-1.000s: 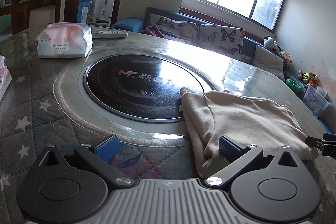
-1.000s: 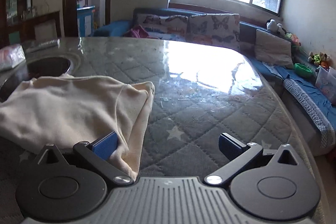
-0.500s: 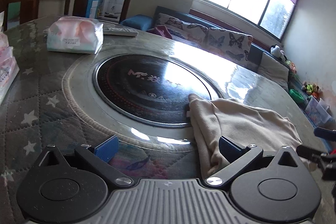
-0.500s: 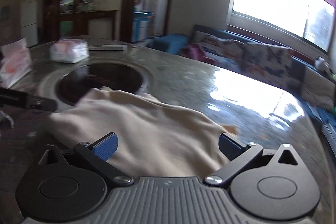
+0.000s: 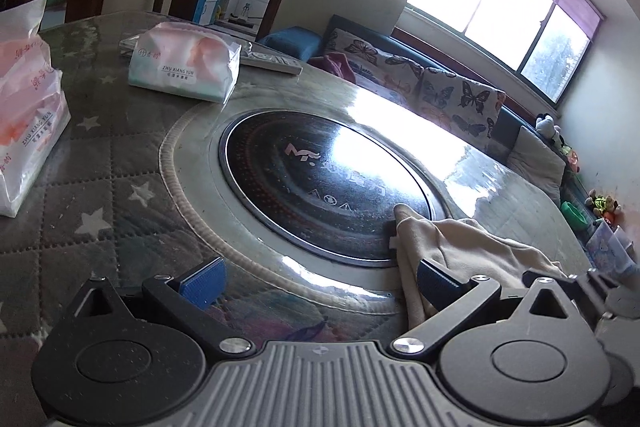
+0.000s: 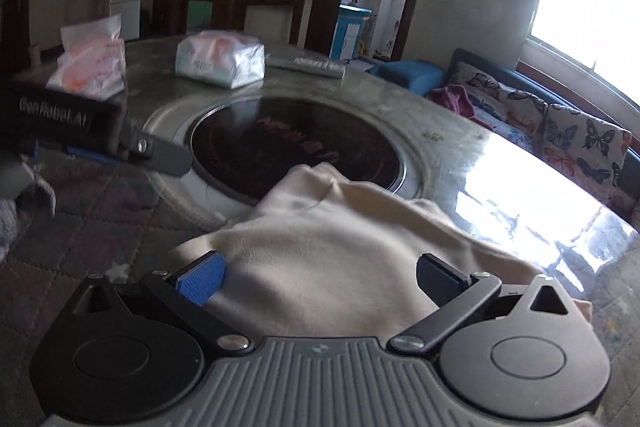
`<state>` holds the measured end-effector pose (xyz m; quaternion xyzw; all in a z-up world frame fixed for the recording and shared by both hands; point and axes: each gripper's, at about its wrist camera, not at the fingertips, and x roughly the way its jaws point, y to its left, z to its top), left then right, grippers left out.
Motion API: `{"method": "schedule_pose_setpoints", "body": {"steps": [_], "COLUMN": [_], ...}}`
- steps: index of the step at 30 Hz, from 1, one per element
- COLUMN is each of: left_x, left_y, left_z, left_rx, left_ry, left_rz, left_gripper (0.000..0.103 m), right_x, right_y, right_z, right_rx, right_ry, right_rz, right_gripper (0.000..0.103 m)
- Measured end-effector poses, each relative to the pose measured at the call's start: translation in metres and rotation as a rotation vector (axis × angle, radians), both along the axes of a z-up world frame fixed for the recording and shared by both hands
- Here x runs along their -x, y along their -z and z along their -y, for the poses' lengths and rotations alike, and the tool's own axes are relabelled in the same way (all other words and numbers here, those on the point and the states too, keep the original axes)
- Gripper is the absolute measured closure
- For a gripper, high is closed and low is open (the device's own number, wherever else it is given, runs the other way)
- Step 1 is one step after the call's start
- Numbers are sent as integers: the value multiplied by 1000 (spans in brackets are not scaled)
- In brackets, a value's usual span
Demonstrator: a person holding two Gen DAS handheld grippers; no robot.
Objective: Fold clothes
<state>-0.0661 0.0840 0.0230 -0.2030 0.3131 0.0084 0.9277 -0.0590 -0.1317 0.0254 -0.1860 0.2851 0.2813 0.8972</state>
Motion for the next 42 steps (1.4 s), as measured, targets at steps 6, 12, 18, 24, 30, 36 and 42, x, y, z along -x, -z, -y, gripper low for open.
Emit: {"method": "schedule_pose_setpoints", "body": {"steps": [6, 12, 18, 24, 30, 36, 42], "left_x": [-1, -1, -3, -5, -6, -9, -12], "left_y": [0, -2, -1, -1, -2, -4, -7], "left_z": [-1, 2, 6, 12, 17, 26, 36], "left_rx": [7, 3, 4, 0, -5, -31, -65], "left_ry": [-13, -4, -1, 6, 14, 30, 48], "left_rz": [-8, -7, -15, -29, -32, -43, -64], "left_gripper": [0, 0, 0, 0, 0, 0, 0], "right_x": [9, 4, 7, 1, 11, 22, 32], "right_y": [-11, 1, -1, 1, -9, -11, -8], "right_z": [2, -12, -13, -14, -5, 1, 7], "right_rx": [-28, 3, -8, -21, -18, 2, 28], "right_ry": [-26, -37, -43, -35, -67, -118, -145], "right_rz": [29, 11, 20, -6, 9, -1, -14], "right_gripper": [0, 0, 0, 0, 0, 0, 0]}}
